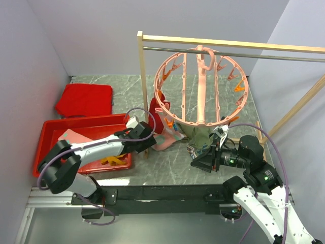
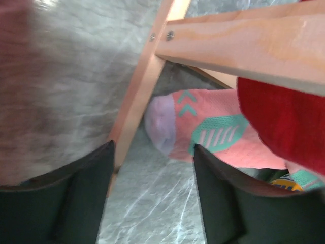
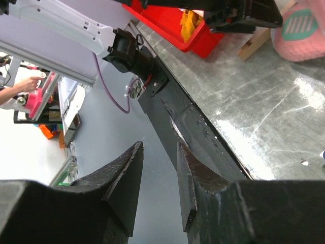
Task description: Remove the socks clipped to the hanger
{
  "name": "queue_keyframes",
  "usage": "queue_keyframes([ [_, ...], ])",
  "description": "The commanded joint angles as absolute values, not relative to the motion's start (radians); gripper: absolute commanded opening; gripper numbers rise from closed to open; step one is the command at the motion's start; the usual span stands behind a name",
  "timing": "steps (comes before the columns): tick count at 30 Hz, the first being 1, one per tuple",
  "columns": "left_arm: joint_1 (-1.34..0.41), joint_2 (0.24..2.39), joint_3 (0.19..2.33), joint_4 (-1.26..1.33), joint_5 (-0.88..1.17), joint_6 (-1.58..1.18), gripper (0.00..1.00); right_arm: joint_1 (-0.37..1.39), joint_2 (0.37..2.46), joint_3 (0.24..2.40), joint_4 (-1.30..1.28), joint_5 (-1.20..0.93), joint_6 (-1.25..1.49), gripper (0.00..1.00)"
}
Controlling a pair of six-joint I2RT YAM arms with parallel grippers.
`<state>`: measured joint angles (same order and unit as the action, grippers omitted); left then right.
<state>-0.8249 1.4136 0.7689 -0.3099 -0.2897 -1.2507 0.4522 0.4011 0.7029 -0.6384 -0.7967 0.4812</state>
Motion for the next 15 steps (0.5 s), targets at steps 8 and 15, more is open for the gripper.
queue_keyframes([
  [8,-0.824,1.517,0.897,-0.282,-0.219,-1.264,0.57,0.457,0.420,0.767,-0.653,-0.787,0.434,0.40],
  [15,-0.824,1.558,0.888,-0.278,-0.201,-1.314,0.53,0.457,0.423,0.776,-0.667,-0.782,0.422,0.40],
])
